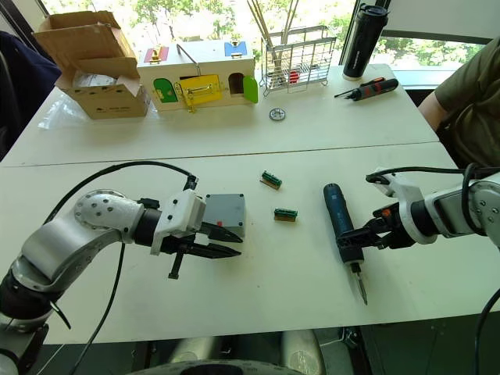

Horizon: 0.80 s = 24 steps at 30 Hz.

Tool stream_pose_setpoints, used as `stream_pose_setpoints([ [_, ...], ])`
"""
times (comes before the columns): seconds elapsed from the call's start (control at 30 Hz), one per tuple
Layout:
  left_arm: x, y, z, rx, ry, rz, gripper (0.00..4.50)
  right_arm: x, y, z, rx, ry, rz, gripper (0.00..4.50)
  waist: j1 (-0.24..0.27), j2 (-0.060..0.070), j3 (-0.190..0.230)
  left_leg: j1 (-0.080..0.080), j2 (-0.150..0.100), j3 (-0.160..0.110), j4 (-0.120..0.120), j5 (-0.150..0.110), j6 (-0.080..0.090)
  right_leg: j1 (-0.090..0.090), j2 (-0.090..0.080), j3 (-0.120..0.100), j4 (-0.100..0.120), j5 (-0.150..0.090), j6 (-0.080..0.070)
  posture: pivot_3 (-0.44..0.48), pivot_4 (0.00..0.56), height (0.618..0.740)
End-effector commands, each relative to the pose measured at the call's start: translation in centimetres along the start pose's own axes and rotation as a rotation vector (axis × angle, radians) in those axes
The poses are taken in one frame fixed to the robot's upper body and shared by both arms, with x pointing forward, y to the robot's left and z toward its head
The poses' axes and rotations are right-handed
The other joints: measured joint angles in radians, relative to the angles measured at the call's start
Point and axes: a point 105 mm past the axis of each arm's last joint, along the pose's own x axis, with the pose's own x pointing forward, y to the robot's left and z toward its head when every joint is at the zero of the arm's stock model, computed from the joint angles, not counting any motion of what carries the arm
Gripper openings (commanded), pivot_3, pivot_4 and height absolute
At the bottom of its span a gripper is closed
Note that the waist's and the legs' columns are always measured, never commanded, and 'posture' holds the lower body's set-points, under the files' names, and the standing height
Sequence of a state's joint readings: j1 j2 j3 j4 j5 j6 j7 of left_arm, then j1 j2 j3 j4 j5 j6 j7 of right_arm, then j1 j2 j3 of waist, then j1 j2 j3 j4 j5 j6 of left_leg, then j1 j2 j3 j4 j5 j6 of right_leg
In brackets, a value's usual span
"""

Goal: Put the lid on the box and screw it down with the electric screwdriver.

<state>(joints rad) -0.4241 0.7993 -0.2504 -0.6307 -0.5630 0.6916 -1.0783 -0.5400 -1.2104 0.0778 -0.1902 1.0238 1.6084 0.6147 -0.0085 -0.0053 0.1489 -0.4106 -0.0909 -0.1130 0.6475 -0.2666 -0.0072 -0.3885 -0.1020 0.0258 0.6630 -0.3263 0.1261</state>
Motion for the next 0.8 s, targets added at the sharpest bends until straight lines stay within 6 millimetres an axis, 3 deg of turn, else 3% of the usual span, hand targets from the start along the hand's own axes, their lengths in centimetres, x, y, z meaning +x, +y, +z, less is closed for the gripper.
stream_pose_setpoints([
  [0.03,-0.4,-0.4,0.9,0.031,-0.011,0.009,0.84,0.6,-0.4,-0.1,0.028,0.022,-0.008,4.5,-0.001,0.0,0.0,0.0,0.0,0.0,0.0,0.0,0.0,0.0,0.0,0.0,0.0,0.0,0.0,0.0,0.15,0.74],
  [0.33,-0.3,-0.4,0.7,0.015,-0.008,0.025,0.84,3.8,-0.1,-0.6,0.011,0.132,-0.008,4.5,-0.004,-0.001,0.0,0.0,0.0,-0.001,0.0,0.0,0.0,0.0,0.001,0.0,0.0,0.0,0.0,0.0,0.15,0.74],
  [0.47,0.0,-0.1,0.6,0.017,-0.006,0.036,0.84,5.9,0.0,-1.6,-0.057,0.228,-0.065,4.5,-0.008,-0.015,-0.009,0.002,0.003,-0.001,0.0,0.0,0.0,0.002,0.003,0.0,0.0,0.0,0.0,0.0,0.15,0.74],
  [0.57,0.1,0.0,0.5,0.019,-0.004,0.047,0.89,6.5,0.8,-2.3,-0.114,0.276,-0.043,3.88,-0.004,-0.023,-0.013,0.003,0.003,-0.003,0.0,0.0,0.0,0.004,0.004,0.0,-0.001,0.0,0.0,0.0,0.15,0.74],
  [0.67,0.2,0.2,0.6,0.015,-0.011,0.059,0.89,6.8,1.1,-3.4,-0.15,0.328,-0.042,2.92,0.0,-0.023,-0.014,0.003,0.003,-0.004,0.0,0.0,0.0,0.005,0.003,-0.001,-0.004,0.0,-0.001,0.0,0.15,0.74],
  [0.77,0.4,0.2,0.7,0.013,-0.022,0.068,0.89,7.3,0.5,-4.2,-0.149,0.353,-0.068,1.96,0.0,-0.024,-0.014,0.003,0.003,-0.005,0.0,-0.001,0.0,0.005,0.003,-0.002,-0.007,0.0,-0.001,0.0,0.15,0.74],
  [0.8,0.5,0.3,0.7,0.012,-0.025,0.071,0.89,7.5,0.2,-4.5,-0.149,0.36,-0.08,1.83,0.0,-0.025,-0.015,0.003,0.003,-0.005,-0.001,-0.001,0.0,0.008,0.003,-0.002,-0.007,0.0,-0.001,0.0,0.15,0.74],
])
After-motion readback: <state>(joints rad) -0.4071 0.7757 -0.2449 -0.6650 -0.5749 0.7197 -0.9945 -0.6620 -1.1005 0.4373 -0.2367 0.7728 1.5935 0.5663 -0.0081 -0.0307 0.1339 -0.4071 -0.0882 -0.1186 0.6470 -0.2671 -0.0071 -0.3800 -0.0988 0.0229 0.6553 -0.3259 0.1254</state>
